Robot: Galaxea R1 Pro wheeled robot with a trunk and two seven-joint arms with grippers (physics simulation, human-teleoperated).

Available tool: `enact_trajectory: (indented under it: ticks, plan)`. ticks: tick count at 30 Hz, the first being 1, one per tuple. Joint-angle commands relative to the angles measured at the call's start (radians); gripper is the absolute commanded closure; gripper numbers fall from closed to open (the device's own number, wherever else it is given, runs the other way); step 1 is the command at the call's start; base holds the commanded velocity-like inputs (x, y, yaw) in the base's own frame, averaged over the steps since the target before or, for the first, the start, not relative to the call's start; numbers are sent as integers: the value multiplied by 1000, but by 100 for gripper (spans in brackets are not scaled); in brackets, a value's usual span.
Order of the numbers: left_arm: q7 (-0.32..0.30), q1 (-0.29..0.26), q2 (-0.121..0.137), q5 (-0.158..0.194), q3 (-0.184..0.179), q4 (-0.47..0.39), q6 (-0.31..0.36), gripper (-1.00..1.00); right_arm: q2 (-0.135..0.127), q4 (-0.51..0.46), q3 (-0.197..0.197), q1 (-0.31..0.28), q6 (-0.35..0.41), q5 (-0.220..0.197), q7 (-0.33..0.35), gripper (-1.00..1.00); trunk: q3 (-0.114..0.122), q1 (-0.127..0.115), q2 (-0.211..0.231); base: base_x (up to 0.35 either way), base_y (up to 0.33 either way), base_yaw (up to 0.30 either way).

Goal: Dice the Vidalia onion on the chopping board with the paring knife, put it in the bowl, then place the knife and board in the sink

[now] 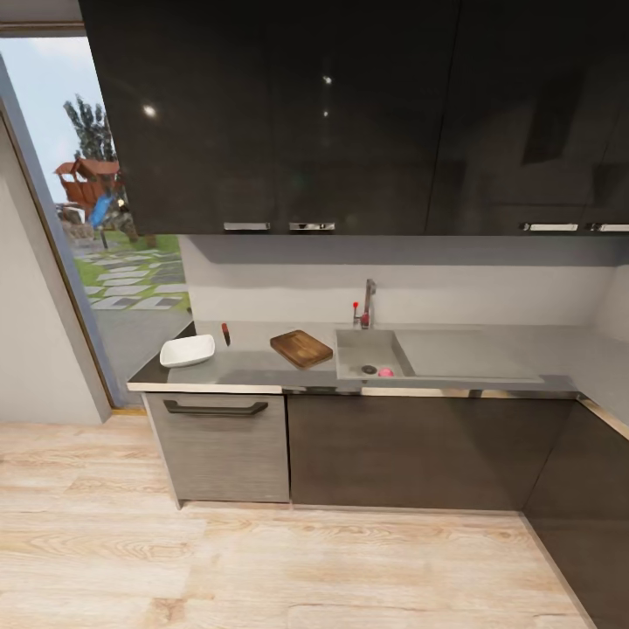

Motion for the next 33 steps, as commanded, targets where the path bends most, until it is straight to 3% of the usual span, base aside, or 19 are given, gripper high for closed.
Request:
enact_trajectory:
  ticks: [1,4,6,12,17,19,23,26,28,29,30,31,33]
  plan:
    - [0,1,-1,3,2,0,-2,-100,1,-43,0,0,2,1,-20,-100,0,0,0,0,0,0]
    - [0,1,-1,3,2,0,-2,-100,4,-149,2,0,42,1,-71,-100,0,0,0,0,0,0]
    - [0,1,-1,3,2,0,-2,-100,6,-237,3,0,114,1,-111,-100,0,0,0,0,0,0]
    - [0,1,-1,3,2,10,-2,-100,9,-564,5,-1,431,1,-180,-100,0,0,0,0,0,0]
    - [0,1,-1,3,2,15,-2,-100,11,-734,7,-27,560,1,-205,-100,0,0,0,0,0,0]
    - [0,1,-1,3,2,16,-2,-100,14,-792,14,-70,635,7,-229,-100,0,0,0,0,0,0]
    - [0,1,-1,3,2,17,-2,-100,44,-836,53,-220,816,22,-285,-100,0,0,0,0,0,0]
    - [0,1,-1,3,2,16,-2,-100,91,-827,89,-402,956,29,-341,-100,0,0,0,0,0,0]
    - [0,1,-1,3,2,16,-2,-100,122,-798,102,-515,1017,31,-374,-100,0,0,0,0,0,0]
    - [0,1,-1,3,2,16,-2,-100,130,-785,104,-544,1031,31,-381,-100,0,0,0,0,0,0]
    - [0,1,-2,3,2,17,-2,-100,144,-749,107,-602,1058,31,-394,-100,0,0,0,0,0,0]
    - [0,1,-3,3,2,16,-2,-100,150,-592,111,-762,1098,31,-411,-100,0,0,0,0,0,0]
    - [0,1,-5,3,2,17,-2,-100,150,-462,111,-869,1106,30,-415,-100,0,0,0,0,0,0]
